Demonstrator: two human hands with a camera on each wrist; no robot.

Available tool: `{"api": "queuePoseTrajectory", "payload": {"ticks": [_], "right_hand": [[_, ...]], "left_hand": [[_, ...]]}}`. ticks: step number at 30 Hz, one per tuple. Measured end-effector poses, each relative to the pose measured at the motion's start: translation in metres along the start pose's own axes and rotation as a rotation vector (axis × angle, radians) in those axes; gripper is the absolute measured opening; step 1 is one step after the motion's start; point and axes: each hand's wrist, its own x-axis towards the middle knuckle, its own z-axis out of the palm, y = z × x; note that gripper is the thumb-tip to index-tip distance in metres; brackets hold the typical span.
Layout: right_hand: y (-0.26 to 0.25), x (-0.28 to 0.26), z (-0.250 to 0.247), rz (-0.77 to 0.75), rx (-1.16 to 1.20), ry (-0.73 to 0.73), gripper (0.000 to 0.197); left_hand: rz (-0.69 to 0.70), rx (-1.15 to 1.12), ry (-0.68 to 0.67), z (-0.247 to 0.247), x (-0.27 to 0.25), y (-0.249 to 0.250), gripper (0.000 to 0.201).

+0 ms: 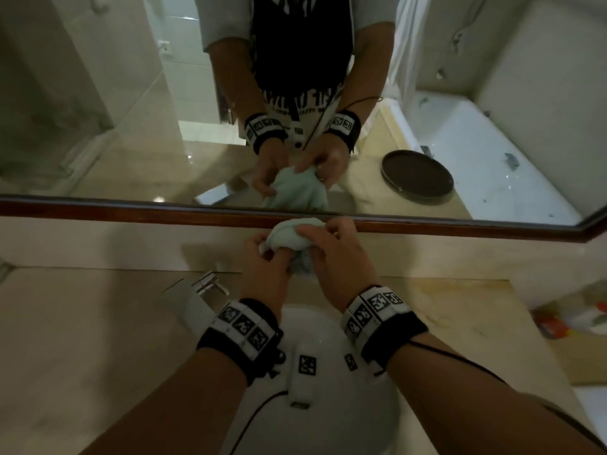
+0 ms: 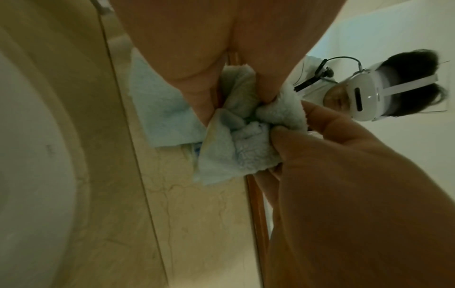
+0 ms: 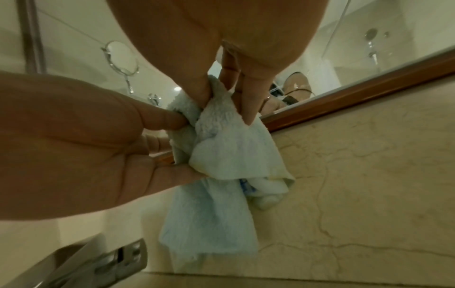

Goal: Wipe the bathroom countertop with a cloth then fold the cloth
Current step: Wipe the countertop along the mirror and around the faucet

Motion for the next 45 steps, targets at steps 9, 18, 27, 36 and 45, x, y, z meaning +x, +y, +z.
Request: {"api": "queuePoseTrajectory", "payload": {"ticks": [9, 18, 27, 36, 45], "right_hand": [[0.072, -0.007, -0.041, 0.253, 0.209, 0.171, 0.03], [0.176, -0.026, -0.106, 0.479, 0.264, 0.254, 0.018], [0.269, -0.046, -0.137, 0.487, 0.205, 0.121, 0.029], [0.302, -0.053, -0.07, 0.432, 0.126, -0.195, 0.039], [0.352, -0.057, -0.097, 0.486, 0.17, -0.249, 0.041]], "left_hand": [[-0.146, 0.206, -0.041, 0.082, 0.038, -0.039, 0.068], [-0.219, 0.181, -0.071, 0.202, 0.007, -0.077, 0.045], [-0.405, 0.165, -0.098, 0.267, 0.008, -0.152, 0.066], [-0.402, 0.599, -0.021, 0.247, 0.038, -0.194, 0.069], [-0.333, 0.607, 0.149, 0.283, 0.018, -0.213, 0.016]]}}
